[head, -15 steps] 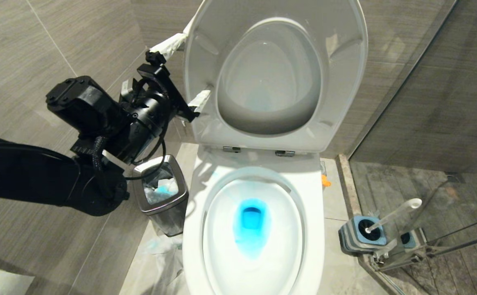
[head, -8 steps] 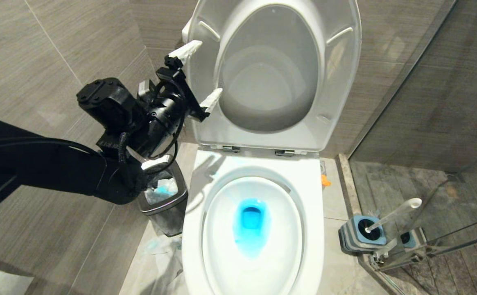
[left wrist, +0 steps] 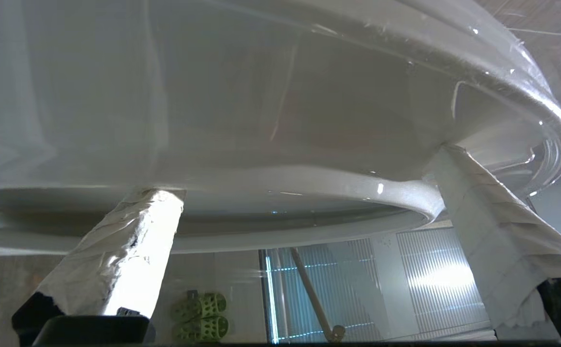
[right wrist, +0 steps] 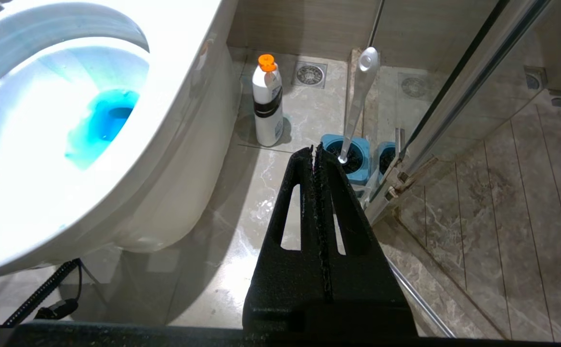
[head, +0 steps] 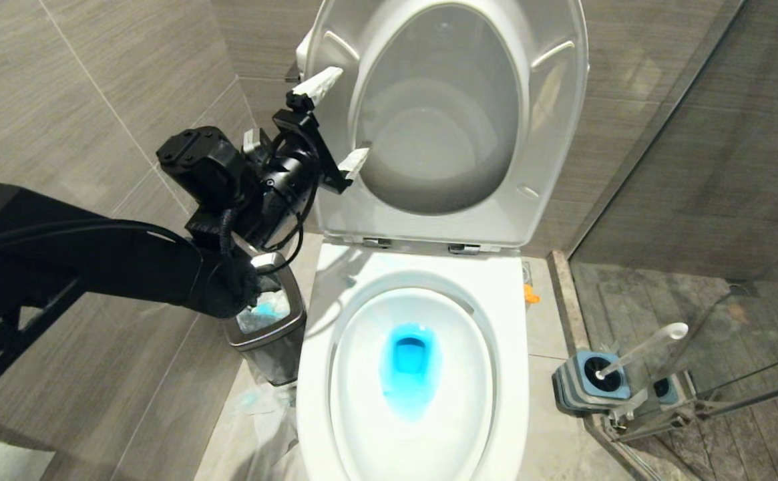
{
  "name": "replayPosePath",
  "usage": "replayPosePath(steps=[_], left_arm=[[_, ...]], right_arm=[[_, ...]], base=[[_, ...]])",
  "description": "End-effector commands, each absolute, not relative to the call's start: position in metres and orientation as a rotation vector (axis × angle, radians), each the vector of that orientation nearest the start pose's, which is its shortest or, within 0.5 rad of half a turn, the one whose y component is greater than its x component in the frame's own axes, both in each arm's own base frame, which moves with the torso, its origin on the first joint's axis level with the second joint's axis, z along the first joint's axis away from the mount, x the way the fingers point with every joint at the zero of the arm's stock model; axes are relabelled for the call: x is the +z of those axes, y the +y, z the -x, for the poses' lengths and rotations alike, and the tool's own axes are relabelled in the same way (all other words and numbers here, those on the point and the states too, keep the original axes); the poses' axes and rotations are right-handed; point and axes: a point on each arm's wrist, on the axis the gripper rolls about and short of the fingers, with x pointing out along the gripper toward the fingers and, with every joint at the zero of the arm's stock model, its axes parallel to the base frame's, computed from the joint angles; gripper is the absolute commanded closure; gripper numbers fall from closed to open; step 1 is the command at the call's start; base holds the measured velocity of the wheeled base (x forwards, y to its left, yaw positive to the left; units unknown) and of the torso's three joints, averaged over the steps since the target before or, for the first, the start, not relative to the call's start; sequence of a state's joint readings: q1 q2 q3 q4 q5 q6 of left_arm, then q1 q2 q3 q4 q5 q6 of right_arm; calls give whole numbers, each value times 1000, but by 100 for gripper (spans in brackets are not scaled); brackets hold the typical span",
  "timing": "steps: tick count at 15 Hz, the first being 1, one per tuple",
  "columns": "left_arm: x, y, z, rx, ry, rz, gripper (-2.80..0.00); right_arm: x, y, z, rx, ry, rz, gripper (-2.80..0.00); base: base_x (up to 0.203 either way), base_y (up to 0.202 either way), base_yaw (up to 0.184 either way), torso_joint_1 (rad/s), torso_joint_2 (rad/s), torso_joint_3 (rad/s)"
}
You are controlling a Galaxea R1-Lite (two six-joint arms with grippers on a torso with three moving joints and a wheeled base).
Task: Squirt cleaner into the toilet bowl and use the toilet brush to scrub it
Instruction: Use the left hand to lift the toilet lid slightly
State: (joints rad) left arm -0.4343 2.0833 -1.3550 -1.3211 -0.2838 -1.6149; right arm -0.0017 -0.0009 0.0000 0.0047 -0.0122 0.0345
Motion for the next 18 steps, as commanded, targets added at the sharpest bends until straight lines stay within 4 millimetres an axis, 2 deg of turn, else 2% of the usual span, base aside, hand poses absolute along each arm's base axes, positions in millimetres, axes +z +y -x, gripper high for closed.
replayPosePath(steps=[1,6,18], left_arm=[[256,-183,-380,-1029,98,1538,-280],[255,-191,-397,-1019,70,1482,-280],[250,-197,-412,-1026,33,1448,-280]], right_arm=[[75,0,23,-14,6,-35,0],[75,0,23,-14,6,-35,0],[75,0,23,-14,4,-35,0]], base=[[0,0,0,0,0,0],[0,0,0,0,0,0],[0,0,0,0,0,0]])
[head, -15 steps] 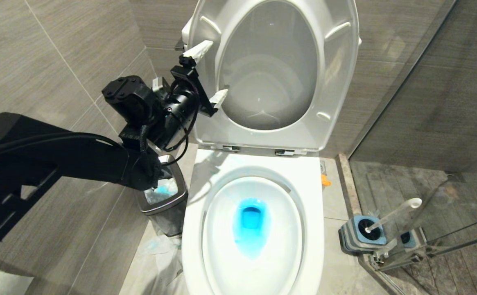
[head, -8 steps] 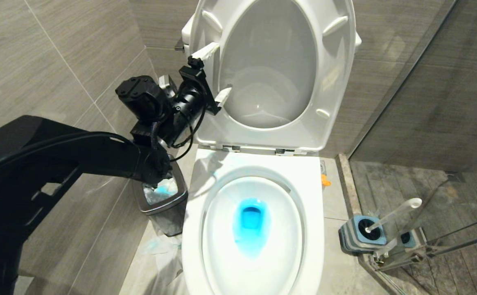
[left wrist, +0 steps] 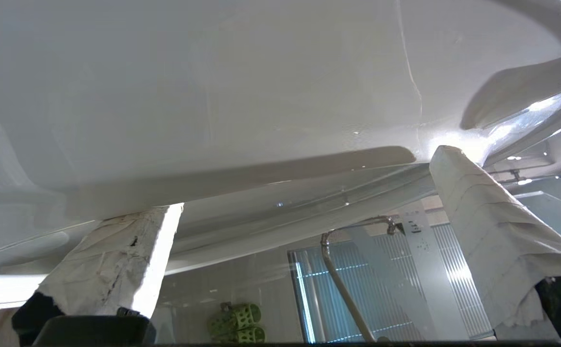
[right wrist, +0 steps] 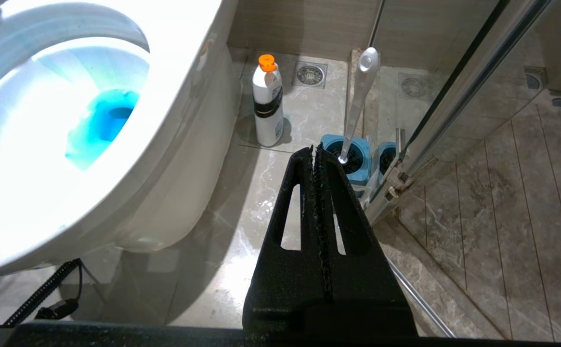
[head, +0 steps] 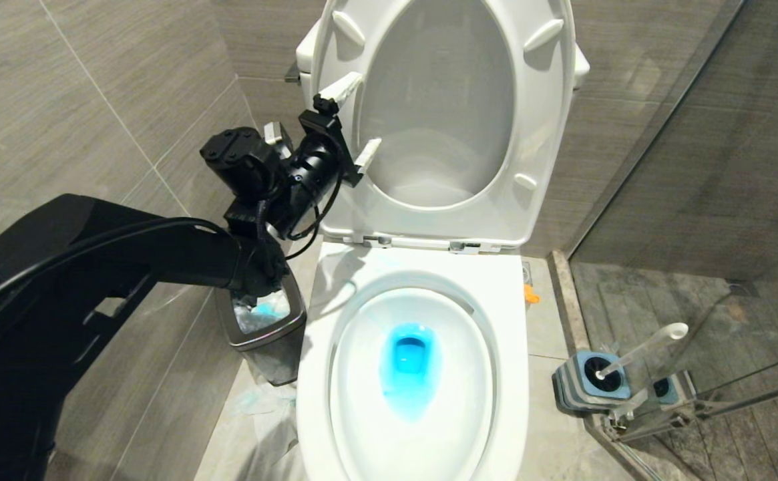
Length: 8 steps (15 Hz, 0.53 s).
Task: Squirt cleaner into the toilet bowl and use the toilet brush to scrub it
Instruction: Use the left hand to lift the toilet lid slightly
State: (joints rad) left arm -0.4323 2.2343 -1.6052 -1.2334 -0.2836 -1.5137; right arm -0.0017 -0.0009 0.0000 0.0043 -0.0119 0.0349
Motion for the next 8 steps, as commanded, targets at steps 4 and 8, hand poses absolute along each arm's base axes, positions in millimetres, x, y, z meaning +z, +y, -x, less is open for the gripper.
replayPosePath(steps=[4,8], left_arm=[[250,-199,-417,-1031,21,1447,-280],[251,-196,-424,-1022,11,1444,-280]], right_arm=[[75,0,23,-14,6,-34,0],[75,0,23,-14,6,-35,0]], base=[[0,0,0,0,0,0],[0,0,0,0,0,0]])
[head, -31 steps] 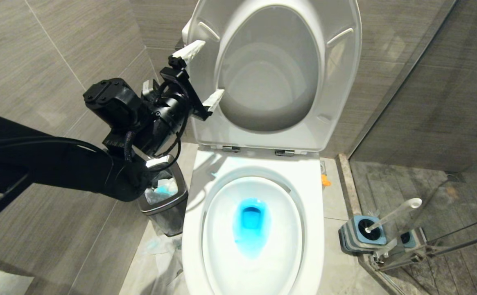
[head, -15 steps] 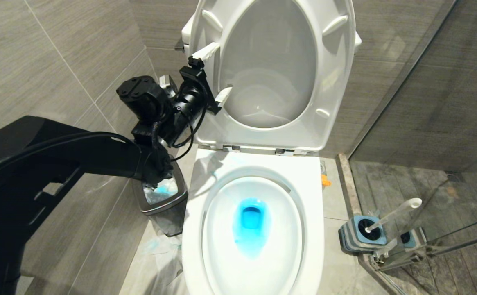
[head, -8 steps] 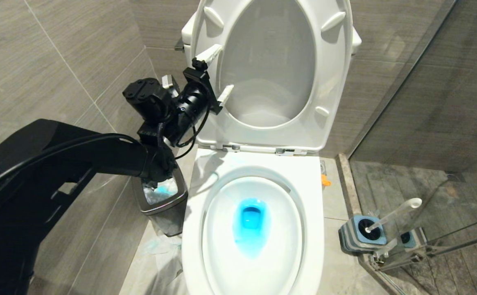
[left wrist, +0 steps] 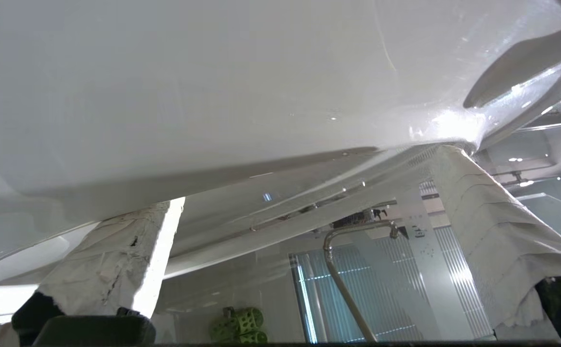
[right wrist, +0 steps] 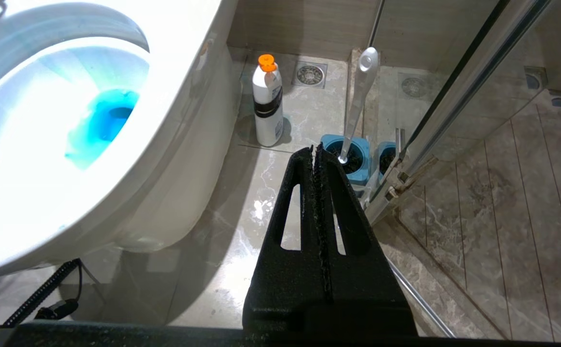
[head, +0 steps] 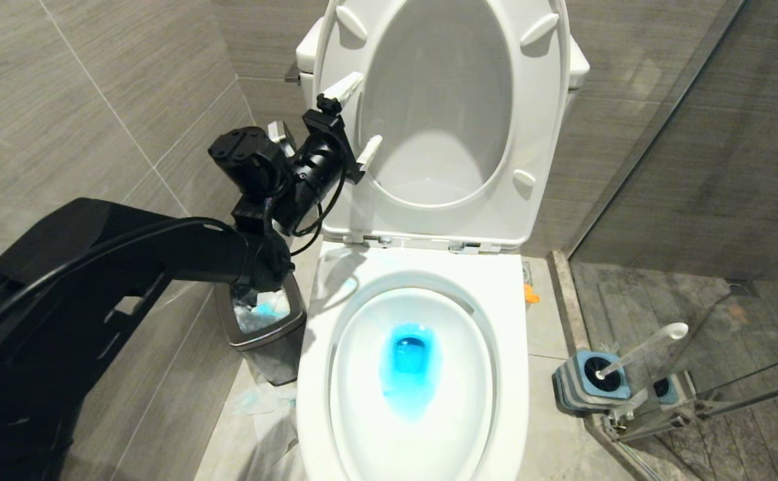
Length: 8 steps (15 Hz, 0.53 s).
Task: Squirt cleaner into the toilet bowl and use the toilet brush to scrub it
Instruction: Use the left hand to lift the toilet lid slightly
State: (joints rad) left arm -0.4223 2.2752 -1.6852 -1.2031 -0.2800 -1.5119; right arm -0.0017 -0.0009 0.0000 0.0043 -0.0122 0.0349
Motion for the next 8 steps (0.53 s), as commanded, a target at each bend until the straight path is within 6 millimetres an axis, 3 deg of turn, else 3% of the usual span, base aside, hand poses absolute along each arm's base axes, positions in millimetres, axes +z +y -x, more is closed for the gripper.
replayPosePath(steps=[1,8], left_arm=[[251,-197,-425,-1026,8,1445,-280],[259,-195,-421,-1036,-5,1453,-280]], right_arm=[[75,0,23,-14,4,-35,0],[75,0,23,-14,4,-35,0]], base=[[0,0,0,0,0,0],[0,0,0,0,0,0]])
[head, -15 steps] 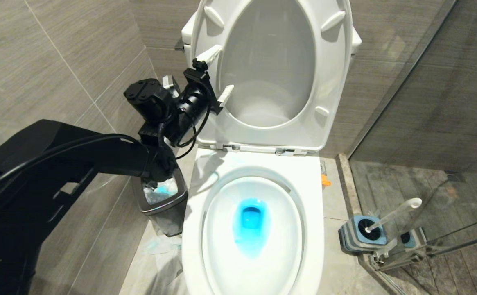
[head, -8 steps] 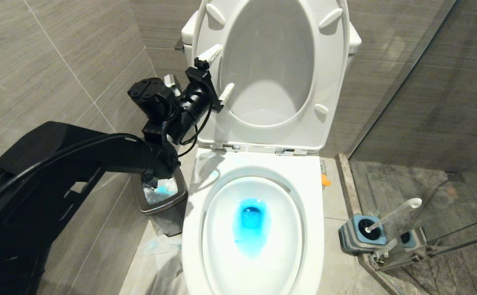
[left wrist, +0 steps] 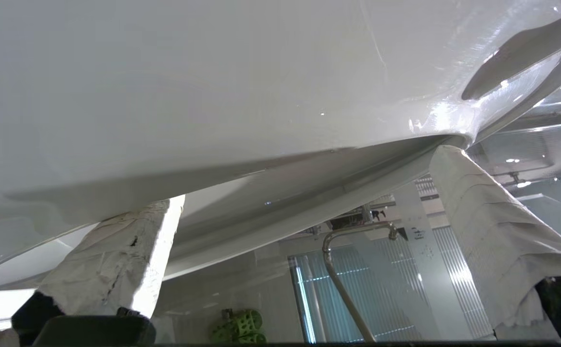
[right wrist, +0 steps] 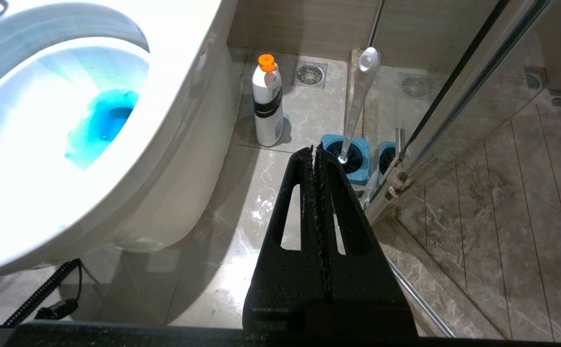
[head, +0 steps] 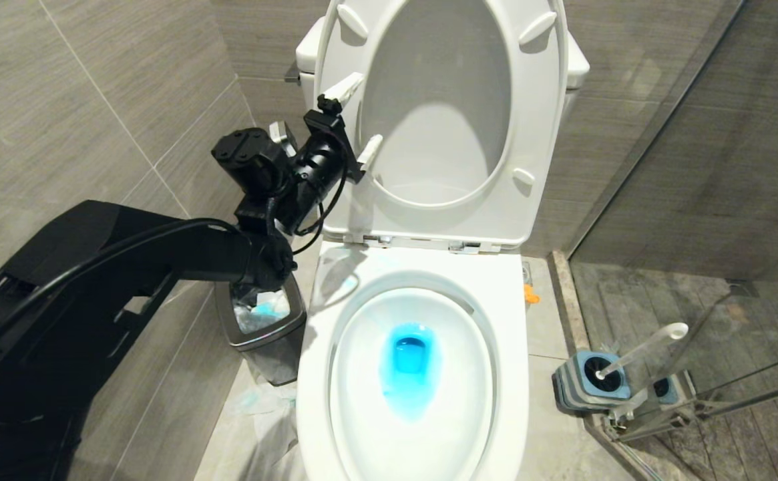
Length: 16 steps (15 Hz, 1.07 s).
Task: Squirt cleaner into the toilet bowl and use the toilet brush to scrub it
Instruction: Use the left hand to lift the toilet lid slightly
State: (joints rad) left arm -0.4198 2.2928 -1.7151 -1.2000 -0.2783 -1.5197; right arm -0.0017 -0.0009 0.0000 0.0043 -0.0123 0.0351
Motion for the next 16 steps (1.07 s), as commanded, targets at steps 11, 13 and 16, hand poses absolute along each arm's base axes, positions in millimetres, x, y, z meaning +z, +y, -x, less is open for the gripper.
replayPosePath(steps=[11,13,16], left_arm=[[298,-171,-382,-1032,-5,1463,-280],[309,-165,-364,-1049,5,1446,-280],[321,-149,-329,-1092,40,1343,-280]], right_arm=[[75,0,23,-14,5,-35,0],[75,0,23,-14,6,-35,0],[75,0,23,-14,5,-35,0]], base=[[0,0,0,0,0,0],[0,0,0,0,0,0],[0,0,0,0,0,0]])
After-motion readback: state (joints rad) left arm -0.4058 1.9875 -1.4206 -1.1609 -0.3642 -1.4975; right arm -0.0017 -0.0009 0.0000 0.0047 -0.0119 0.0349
